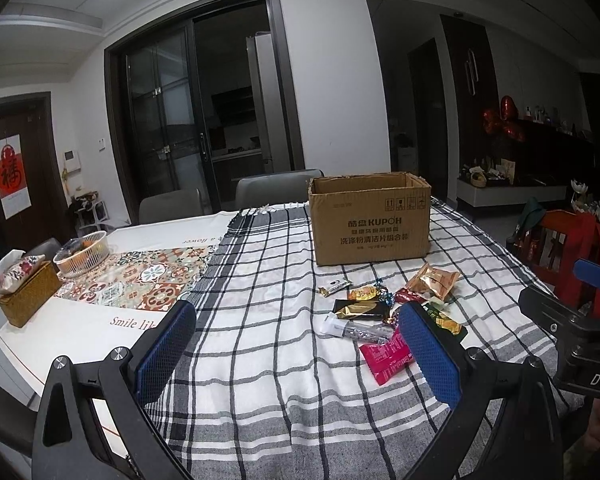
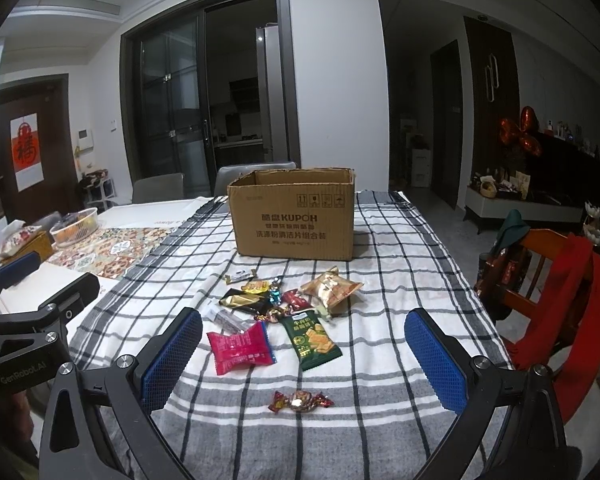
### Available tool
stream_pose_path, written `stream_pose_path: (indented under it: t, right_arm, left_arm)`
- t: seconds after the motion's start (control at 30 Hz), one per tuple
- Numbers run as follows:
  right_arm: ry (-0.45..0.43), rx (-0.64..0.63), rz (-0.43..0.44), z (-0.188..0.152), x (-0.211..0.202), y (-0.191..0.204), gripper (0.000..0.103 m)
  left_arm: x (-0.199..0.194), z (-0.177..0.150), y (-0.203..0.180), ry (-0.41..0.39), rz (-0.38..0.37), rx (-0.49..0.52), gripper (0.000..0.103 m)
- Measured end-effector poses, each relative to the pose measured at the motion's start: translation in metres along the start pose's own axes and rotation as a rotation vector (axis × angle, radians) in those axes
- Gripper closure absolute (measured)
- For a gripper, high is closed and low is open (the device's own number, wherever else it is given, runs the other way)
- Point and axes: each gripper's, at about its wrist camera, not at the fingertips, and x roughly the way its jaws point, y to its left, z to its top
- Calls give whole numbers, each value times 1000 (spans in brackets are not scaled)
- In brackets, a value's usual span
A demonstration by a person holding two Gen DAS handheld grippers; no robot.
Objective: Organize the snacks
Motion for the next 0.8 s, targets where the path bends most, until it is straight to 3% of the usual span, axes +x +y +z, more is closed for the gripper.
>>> stream_pose_path:
  t: [0.8]
  right_arm:
    - [-1,2,3,-1,1,-4,1]
  left_arm:
    - [-1,0,-1,-4,0,0,0]
